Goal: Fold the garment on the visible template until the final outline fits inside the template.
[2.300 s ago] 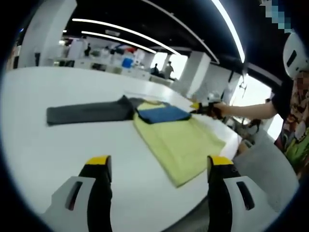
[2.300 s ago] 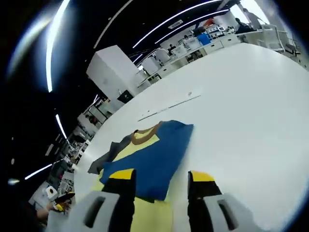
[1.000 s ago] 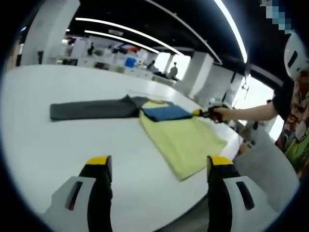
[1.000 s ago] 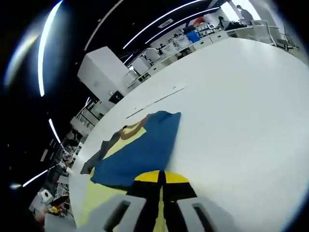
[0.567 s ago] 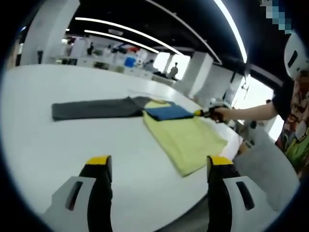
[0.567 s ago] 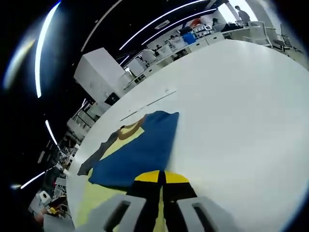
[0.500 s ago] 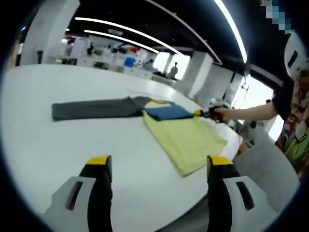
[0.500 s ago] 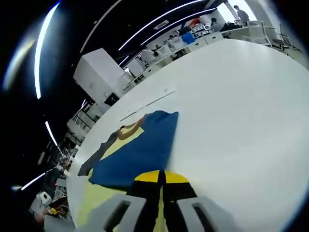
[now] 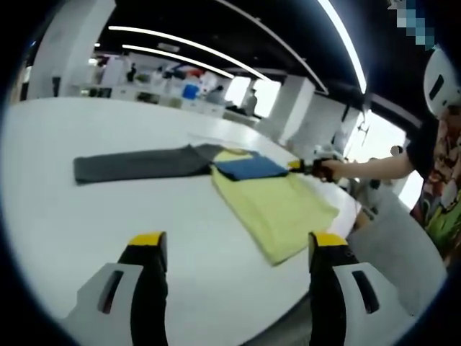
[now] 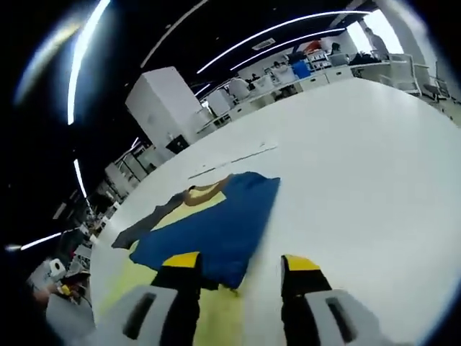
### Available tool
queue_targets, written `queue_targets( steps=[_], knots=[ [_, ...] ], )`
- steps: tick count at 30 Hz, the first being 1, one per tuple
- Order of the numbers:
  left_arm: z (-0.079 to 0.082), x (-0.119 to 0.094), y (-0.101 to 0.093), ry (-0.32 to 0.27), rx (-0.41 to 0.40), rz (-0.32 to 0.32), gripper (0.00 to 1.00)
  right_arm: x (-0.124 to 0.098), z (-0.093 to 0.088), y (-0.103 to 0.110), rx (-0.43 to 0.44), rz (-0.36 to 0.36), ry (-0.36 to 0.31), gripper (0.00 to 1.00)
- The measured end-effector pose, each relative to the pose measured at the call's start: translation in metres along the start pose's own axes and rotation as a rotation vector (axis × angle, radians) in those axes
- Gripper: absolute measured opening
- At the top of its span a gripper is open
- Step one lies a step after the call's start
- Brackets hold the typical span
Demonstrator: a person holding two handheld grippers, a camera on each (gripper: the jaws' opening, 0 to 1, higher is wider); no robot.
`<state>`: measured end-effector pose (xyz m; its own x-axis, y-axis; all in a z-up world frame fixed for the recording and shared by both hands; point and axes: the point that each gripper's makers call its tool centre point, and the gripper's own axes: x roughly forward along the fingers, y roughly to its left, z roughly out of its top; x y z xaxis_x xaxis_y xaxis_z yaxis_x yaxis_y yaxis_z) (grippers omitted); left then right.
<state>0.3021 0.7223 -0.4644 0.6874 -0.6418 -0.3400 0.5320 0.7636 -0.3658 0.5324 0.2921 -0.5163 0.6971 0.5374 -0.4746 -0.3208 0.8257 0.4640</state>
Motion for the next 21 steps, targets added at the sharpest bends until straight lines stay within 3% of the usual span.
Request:
queue_targets(
  steps=[7, 21],
  knots=[
    [0.001, 0.002, -0.002, 0.003, 0.004, -0.008, 0.77, -0.009, 0.003, 0.002, -0.135, 0.016, -0.035, 0.81],
    [0.004, 0.007, 0.003, 0.007, 0.02, -0.01, 0.77, -0.029, -0.024, 0.028, -0.288, 0.052, 0.027, 0.85]
  ],
)
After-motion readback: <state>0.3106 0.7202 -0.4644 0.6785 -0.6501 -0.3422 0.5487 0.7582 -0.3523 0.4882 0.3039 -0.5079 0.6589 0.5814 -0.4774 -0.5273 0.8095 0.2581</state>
